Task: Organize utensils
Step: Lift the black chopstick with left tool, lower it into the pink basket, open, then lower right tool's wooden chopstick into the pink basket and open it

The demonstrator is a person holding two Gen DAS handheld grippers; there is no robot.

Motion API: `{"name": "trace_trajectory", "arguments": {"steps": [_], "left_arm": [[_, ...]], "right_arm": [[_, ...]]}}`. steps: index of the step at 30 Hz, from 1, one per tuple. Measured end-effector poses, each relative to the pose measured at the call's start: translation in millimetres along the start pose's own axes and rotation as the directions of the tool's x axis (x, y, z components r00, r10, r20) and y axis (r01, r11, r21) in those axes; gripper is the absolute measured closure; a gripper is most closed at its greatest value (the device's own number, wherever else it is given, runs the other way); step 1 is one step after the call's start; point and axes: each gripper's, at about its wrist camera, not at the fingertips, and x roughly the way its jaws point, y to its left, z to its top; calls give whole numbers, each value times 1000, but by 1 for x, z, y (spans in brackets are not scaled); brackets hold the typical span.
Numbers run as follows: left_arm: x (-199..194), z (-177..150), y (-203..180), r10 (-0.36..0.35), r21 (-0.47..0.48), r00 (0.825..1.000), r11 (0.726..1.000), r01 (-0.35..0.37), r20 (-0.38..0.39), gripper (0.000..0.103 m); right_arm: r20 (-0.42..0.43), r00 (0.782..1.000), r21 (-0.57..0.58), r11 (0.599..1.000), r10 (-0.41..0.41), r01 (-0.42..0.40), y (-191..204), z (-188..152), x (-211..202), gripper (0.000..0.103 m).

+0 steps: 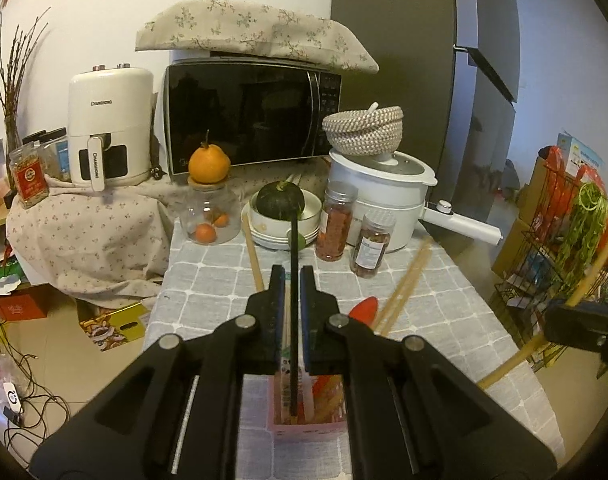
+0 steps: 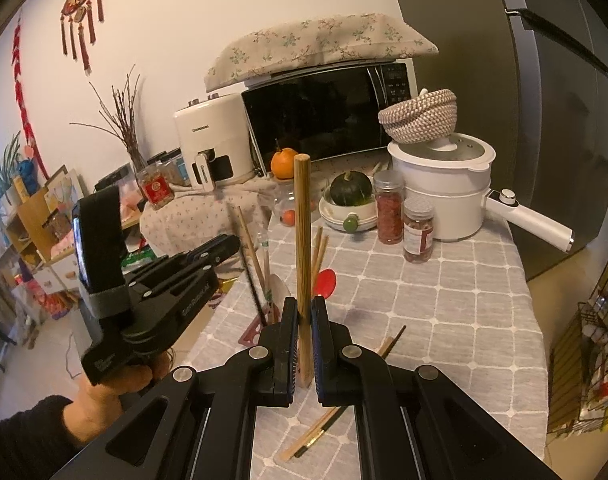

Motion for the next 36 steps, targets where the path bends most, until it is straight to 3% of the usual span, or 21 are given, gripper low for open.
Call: {"name": "trace_trajectory", "arguments": {"steps": [3, 9, 13, 17, 26, 36], "left_arm": [[-8, 4, 2, -6, -5, 1000, 1000, 6, 12, 74], [-20, 1, 8, 0, -3, 1000, 1000, 0, -13, 56], [-24, -6, 19, 27, -29, 997, 999, -29, -77, 52], [-28, -19, 28, 59, -34, 989, 997, -64, -133, 39], [-27, -47, 33, 87, 22, 967, 996, -84, -239, 28], [-28, -53, 34, 73, 24, 960, 997, -69, -269, 23]], "right_arm": [[10, 1000, 9, 1000, 5, -5, 0, 3, 1, 96], [24, 1000, 16, 1000, 18, -18, 4, 6, 4, 96], [39, 999, 23, 999, 31, -32, 7, 10, 5, 96], [65, 997, 32, 998, 44, -46, 9, 15, 7, 96], [65, 997, 46, 998, 50, -54, 9, 18, 33, 96], [-5, 996, 138, 987, 88, -87, -7, 9, 79, 96]]}}
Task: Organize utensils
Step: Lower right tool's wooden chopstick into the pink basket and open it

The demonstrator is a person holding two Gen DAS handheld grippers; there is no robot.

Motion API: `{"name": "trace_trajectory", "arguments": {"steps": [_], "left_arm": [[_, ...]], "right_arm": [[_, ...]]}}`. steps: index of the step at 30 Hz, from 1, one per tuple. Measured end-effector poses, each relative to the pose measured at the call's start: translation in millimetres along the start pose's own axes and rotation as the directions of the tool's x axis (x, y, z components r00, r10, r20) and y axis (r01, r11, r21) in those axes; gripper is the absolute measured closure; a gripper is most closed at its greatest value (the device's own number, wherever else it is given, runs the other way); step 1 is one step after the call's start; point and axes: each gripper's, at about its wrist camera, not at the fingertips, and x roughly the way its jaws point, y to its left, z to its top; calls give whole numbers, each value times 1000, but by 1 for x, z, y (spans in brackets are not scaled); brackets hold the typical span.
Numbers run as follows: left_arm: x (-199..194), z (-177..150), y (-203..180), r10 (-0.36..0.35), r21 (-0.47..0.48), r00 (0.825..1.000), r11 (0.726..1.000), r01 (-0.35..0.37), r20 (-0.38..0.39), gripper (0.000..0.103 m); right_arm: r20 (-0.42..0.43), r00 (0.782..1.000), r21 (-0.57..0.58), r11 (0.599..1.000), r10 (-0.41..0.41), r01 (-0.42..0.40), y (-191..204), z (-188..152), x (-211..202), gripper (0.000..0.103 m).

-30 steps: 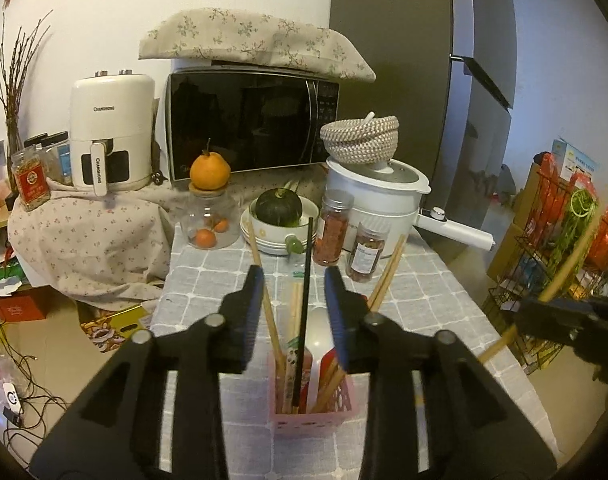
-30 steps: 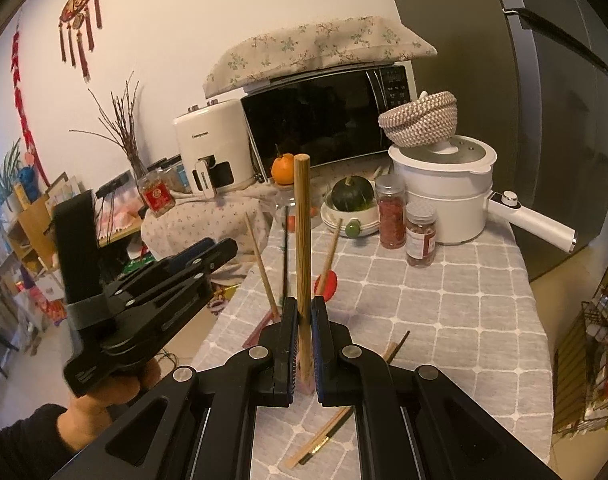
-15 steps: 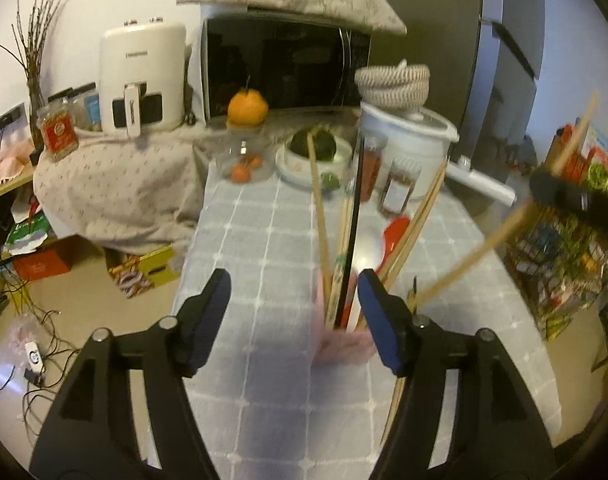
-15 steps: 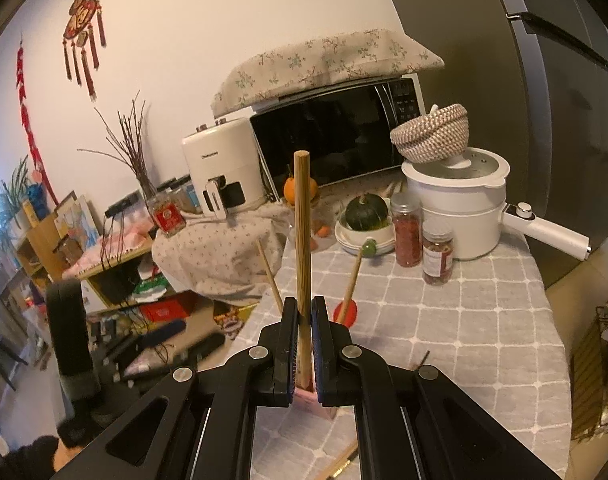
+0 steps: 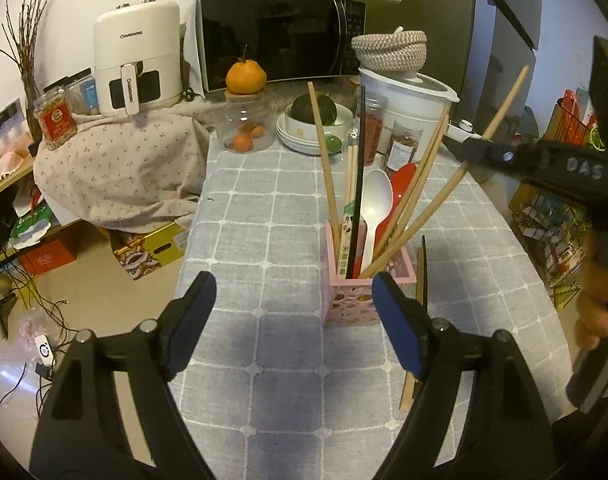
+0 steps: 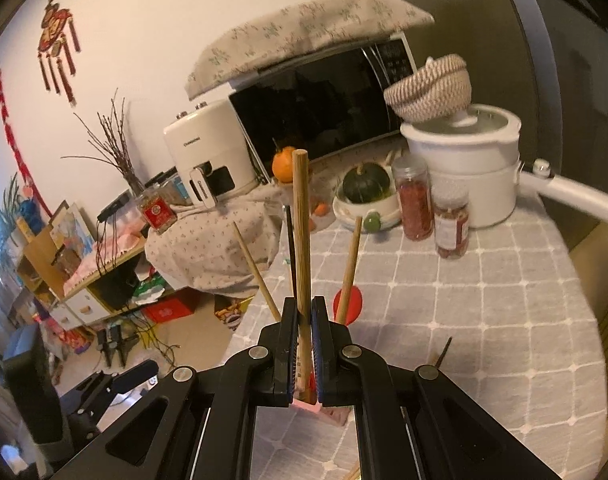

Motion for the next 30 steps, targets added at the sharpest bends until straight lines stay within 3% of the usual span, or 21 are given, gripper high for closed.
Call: {"name": "trace_trajectory", "arguments": {"steps": [14, 17, 23, 25, 30], "left_arm": [[8, -4, -3, -1, 4, 999, 1000, 1, -40, 22], [9, -5, -4, -5, 1, 999, 1000, 6, -45, 22], [10, -7, -5, -21, -2, 998, 1000, 21, -57, 20], [11, -7, -5, -30, -12, 998, 1000, 29, -64, 19], [14, -10, -7, -48, -33, 995, 998, 45, -86, 15]], "right_arm": [[-88, 996, -12, 1000, -4, 3, -1, -13, 28, 96], [-86, 996, 2, 1000, 12, -12, -3, -11, 24, 91], [-44, 999, 45, 999, 25, -23, -18, -5, 1, 72], [-15, 1000, 63, 998, 21, -20, -26, -2, -12, 57], [26, 1000, 72, 997, -16, 14, -41, 1, -35, 38]]}}
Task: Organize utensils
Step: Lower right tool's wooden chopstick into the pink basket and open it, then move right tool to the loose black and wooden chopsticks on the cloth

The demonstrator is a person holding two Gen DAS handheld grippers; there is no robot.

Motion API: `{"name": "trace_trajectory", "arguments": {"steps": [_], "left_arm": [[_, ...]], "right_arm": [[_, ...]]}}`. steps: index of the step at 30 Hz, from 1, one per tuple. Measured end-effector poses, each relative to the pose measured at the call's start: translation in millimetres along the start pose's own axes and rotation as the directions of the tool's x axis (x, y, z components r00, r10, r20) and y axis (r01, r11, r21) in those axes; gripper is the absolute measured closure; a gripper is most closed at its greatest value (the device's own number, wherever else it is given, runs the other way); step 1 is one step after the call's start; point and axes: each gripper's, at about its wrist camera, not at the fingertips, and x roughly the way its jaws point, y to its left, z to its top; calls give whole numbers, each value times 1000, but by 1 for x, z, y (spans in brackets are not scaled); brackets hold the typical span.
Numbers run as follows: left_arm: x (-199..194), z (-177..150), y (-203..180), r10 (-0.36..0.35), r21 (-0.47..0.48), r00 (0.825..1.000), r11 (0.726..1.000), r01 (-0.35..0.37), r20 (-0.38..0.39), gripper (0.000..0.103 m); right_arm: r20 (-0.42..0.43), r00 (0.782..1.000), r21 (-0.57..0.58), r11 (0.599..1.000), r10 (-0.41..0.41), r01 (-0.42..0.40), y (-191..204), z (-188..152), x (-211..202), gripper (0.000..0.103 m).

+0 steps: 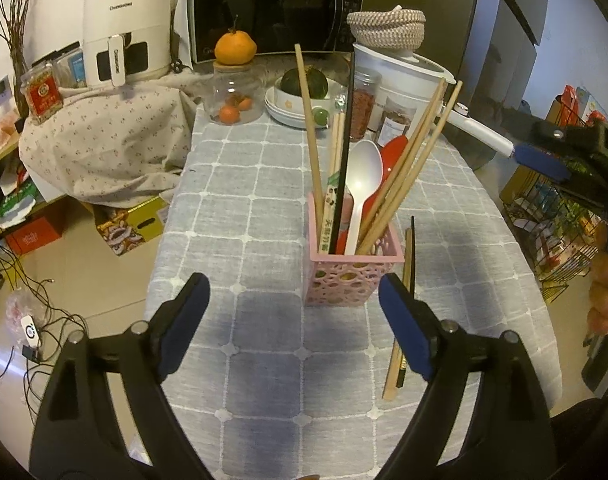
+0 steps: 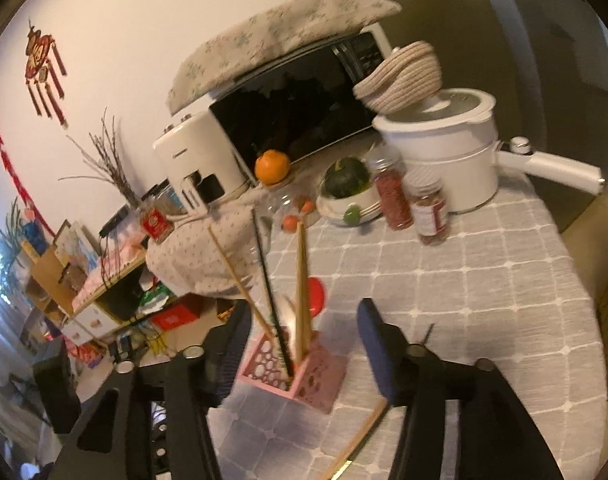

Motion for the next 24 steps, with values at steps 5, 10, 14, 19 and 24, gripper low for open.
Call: {"name": "trace_trajectory", "arguments": {"steps": [5, 10, 14, 19, 24], "left_arm": [[3, -2, -5, -5, -6, 1000, 1000, 5, -14, 11], [7, -4, -11, 1, 4, 999, 1000, -1, -37, 10], [13, -4, -13, 21, 15, 997, 1000, -20, -69, 10], [21, -6, -8, 24, -2, 992, 1000, -24, -122, 10], [23, -7, -8, 16, -9, 990, 1000, -17, -143, 10]], "right_arm": [[-8, 998, 22, 998, -63, 63, -23, -4, -10, 26], [-62, 982, -6, 984, -180, 180, -43, -15, 2, 22], [-158, 954, -20, 967, -254, 254, -58, -30, 29, 21], [-301, 906, -14, 951, -297, 308, -74, -48, 72, 21], [-378, 873, 6, 942, -309, 336, -85, -58, 102, 21]]}}
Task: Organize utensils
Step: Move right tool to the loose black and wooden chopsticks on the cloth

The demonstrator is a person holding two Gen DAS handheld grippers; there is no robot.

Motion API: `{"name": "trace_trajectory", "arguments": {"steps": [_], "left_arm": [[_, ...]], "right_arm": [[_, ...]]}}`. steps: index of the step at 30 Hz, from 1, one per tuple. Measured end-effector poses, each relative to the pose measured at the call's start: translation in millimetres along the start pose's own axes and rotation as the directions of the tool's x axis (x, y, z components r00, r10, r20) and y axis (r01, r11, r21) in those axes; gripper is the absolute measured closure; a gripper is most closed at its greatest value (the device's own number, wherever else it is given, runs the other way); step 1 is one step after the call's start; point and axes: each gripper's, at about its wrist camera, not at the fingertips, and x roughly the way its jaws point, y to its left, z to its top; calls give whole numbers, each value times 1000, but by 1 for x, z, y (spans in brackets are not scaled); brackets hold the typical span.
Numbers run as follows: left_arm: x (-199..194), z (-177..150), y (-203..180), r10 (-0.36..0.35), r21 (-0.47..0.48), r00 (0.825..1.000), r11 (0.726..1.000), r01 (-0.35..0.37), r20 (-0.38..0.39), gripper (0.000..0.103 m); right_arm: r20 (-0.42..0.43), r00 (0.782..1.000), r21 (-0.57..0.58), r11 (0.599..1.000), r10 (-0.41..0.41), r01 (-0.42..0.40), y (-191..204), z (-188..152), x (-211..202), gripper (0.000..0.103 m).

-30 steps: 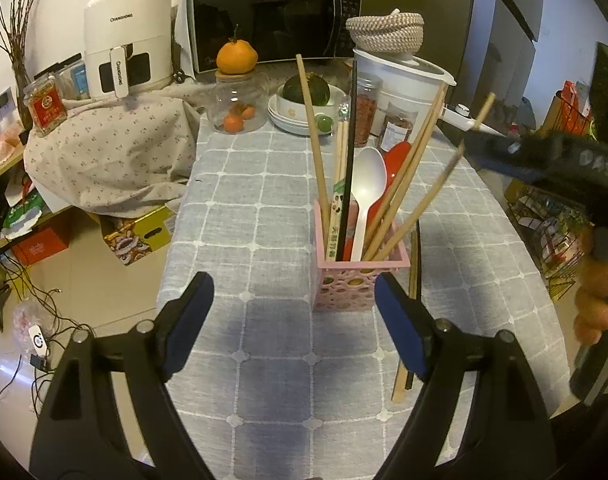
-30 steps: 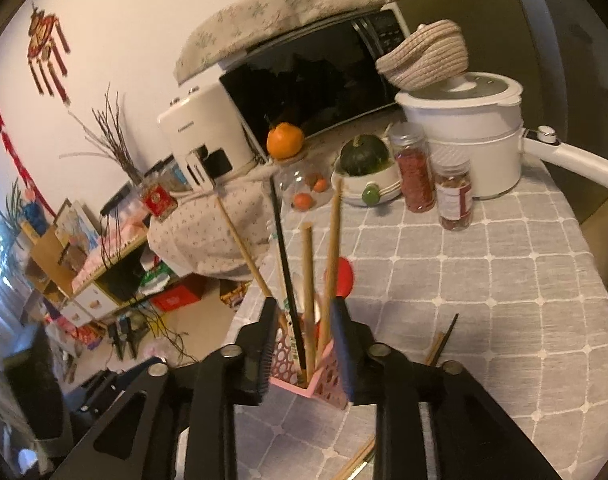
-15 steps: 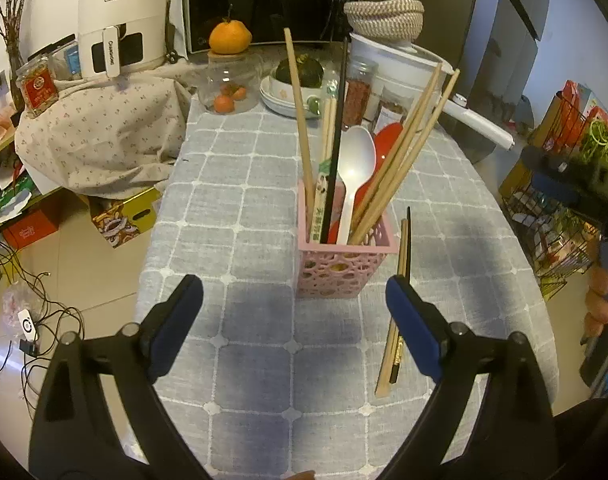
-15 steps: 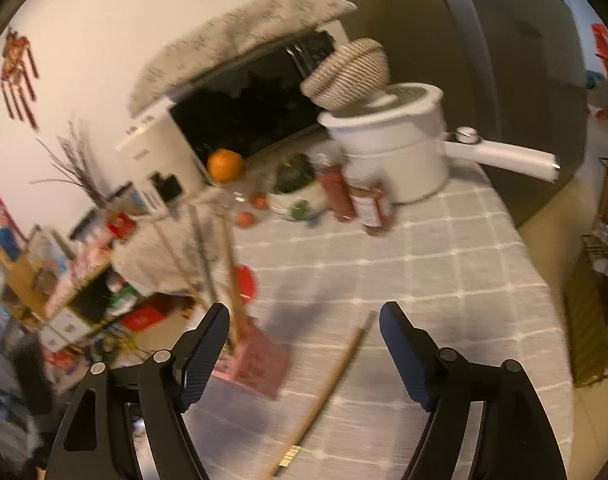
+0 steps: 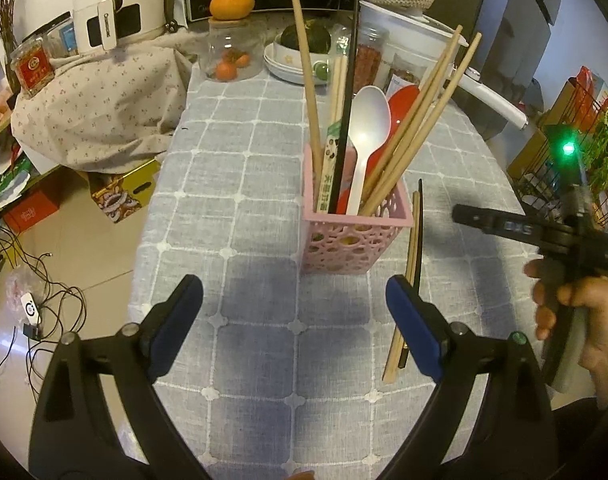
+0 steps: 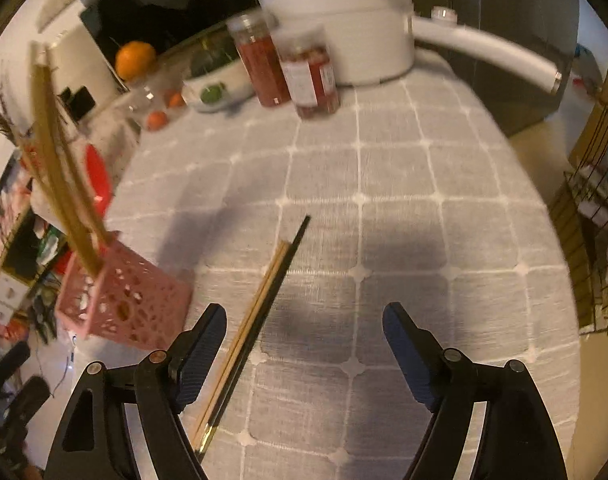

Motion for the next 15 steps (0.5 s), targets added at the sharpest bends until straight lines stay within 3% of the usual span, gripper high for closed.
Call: {"name": "trace_trajectory", "arguments": {"steps": [15], "left_arm": [[2, 2, 2, -23, -11, 1000, 1000, 23, -19, 10]], "right_arm": [[-71, 992, -16, 994, -105, 104, 7, 5, 47, 21]]}}
